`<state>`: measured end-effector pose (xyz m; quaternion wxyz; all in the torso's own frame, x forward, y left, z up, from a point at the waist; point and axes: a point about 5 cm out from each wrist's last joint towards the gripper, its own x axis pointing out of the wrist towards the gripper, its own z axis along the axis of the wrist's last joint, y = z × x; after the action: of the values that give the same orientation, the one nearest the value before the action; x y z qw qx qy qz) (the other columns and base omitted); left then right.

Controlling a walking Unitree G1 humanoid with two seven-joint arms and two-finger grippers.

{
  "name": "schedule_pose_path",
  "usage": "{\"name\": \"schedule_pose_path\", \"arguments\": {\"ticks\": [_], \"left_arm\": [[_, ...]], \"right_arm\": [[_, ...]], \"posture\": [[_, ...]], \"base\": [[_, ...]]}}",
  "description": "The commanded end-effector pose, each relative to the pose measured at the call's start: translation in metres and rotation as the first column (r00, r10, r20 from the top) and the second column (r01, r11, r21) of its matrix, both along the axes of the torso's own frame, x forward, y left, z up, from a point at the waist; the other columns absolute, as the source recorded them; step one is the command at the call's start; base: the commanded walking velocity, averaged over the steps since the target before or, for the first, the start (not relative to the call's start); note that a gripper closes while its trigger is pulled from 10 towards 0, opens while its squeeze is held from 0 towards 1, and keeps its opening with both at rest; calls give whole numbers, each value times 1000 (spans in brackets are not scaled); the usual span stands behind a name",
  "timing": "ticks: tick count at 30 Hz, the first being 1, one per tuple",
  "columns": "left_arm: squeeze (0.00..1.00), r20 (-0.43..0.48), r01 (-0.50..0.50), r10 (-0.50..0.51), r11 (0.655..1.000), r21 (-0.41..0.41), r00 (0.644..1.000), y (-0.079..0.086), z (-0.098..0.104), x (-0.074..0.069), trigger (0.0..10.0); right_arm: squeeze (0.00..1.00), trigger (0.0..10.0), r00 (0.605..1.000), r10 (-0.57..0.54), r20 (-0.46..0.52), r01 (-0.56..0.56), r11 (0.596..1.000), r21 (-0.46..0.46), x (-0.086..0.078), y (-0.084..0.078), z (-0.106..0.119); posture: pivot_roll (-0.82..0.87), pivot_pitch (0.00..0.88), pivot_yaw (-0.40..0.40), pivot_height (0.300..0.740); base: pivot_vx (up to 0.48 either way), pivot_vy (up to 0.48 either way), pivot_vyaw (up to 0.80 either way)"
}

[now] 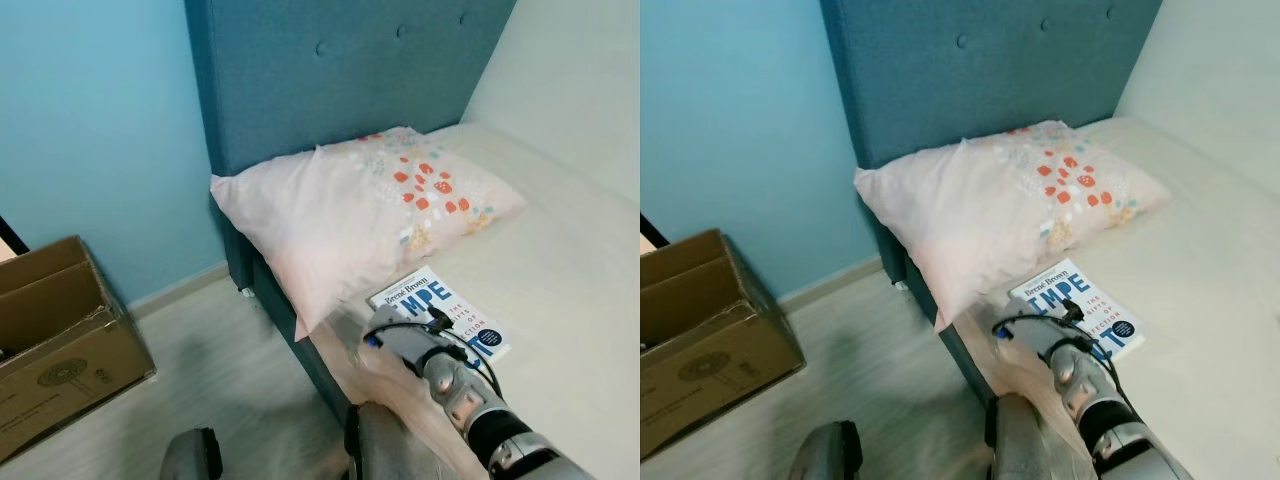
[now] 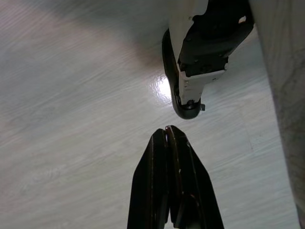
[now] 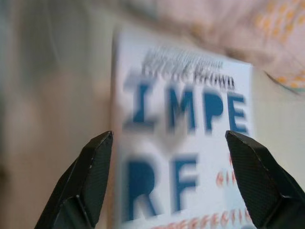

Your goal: Clean up the room

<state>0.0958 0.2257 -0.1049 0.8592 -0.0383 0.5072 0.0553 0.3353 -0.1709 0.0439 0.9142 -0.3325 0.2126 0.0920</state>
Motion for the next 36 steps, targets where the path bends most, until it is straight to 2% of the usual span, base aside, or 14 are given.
{"name": "schedule_pose_path", "arguments": {"ticks": [1,2,3,5,8,10,13,17,20,23,25,28,31,36], "left_arm": [[0,28,-4,4,1000,-13,1000,-6,2,15,10000],[0,33,-8,8,1000,-3,999,-3,4,22,10000],[0,33,-8,8,1000,-3,999,-3,4,22,10000],[0,43,-18,17,1000,14,999,1,8,32,10000],[0,56,-38,36,999,34,998,9,12,42,10000],[0,58,-43,41,998,40,997,11,14,44,10000],[0,65,-65,62,997,48,996,17,16,47,10000],[0,58,-76,73,996,51,996,18,16,46,10000],[0,31,-88,87,995,51,996,15,13,43,10000],[0,28,-89,87,995,49,996,13,13,44,10000],[0,35,-82,81,996,35,996,6,13,49,10000],[0,47,-76,75,997,24,996,0,13,54,10000],[0,68,-67,66,998,5,995,-9,15,63,10000],[0,69,-51,51,999,-2,996,-15,15,67,10000]], "right_arm": [[0,10000,999,-9,-37,21,942,334,4,17,7],[0,10000,999,16,-48,11,858,513,7,31,13],[0,10000,999,16,-48,11,858,513,7,31,13],[0,10000,997,67,-46,-17,731,682,8,48,19],[0,10000,991,125,-52,-50,692,720,3,62,15],[0,10000,989,134,-58,-50,685,727,2,64,13],[0,10000,988,136,-78,-39,695,718,-1,65,7],[0,10000,991,85,-107,18,691,722,-3,57,-1],[0,10000,980,64,-189,88,711,698,-13,50,-17],[0,10000,975,67,-214,100,721,685,-16,50,-22],[0,10000,962,97,-254,100,741,664,-24,53,-31],[0,10000,954,146,-263,68,747,662,-28,59,-34],[0,10000,931,257,-258,-15,736,677,-33,78,-36],[0,10000,921,288,-262,-44,746,664,-36,84,-37]], "posture": [[9,37,-85,595],[4,11,-82,595],[4,11,-82,595],[6,0,-78,595],[17,0,-73,595],[19,0,-72,595],[23,0,-59,595],[25,0,-55,610],[20,0,-42,625],[19,0,-42,630],[19,0,-48,640],[20,0,-55,645],[15,0,-57,660],[9,0,-51,675]], "base": [[0,0,0],[0,0,0],[0,0,0],[0,0,0],[0,0,0],[0,0,0],[0,0,0],[0,0,0],[0,0,0],[0,0,0],[0,0,0],[0,0,0],[0,0,0],[0,0,0]]}}
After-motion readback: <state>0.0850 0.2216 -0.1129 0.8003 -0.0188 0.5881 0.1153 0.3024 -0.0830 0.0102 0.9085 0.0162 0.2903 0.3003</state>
